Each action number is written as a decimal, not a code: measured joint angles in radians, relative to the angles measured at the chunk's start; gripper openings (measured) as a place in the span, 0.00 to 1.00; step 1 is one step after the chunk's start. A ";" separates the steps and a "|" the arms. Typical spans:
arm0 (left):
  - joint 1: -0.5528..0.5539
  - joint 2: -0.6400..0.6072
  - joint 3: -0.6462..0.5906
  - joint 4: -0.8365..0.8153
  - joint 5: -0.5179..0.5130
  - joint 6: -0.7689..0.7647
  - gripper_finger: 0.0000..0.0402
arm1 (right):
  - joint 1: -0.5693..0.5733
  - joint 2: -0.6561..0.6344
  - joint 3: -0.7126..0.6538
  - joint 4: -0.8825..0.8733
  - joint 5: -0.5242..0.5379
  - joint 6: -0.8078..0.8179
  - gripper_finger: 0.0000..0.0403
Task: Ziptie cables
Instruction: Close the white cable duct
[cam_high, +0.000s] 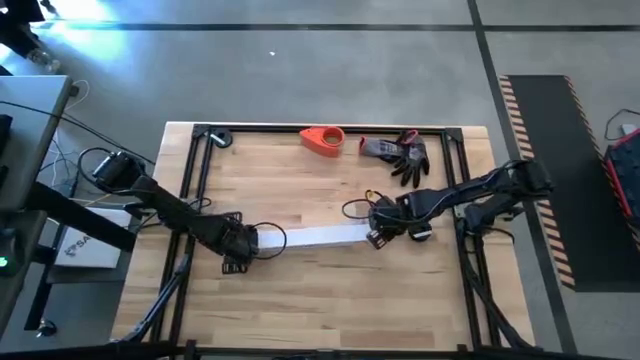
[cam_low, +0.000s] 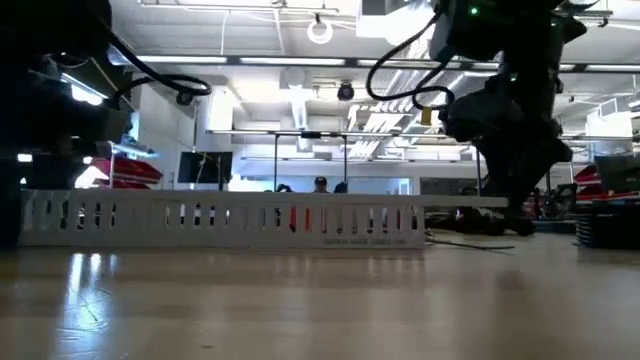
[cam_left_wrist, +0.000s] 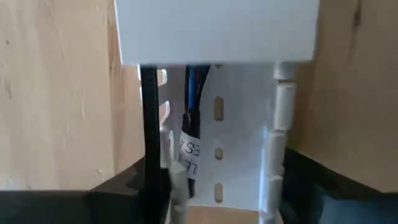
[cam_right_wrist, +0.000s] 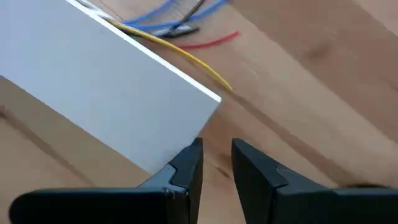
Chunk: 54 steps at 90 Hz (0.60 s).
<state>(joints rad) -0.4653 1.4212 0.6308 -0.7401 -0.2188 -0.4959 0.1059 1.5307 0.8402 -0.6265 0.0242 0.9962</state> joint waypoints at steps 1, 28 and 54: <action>0.001 0.000 0.000 0.003 -0.004 0.004 0.48 | -0.001 0.003 0.000 0.015 -0.002 -0.002 0.18; 0.048 0.008 0.054 0.002 -0.077 0.066 0.51 | 0.018 0.055 0.081 -0.083 0.024 -0.032 0.17; 0.118 0.005 0.064 -0.049 0.125 0.029 0.76 | 0.042 0.055 0.125 -0.223 0.077 -0.033 0.18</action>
<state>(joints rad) -0.3468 1.4265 0.6945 -0.7891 -0.0938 -0.4668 0.1474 1.5852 0.9655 -0.8494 0.1017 0.9627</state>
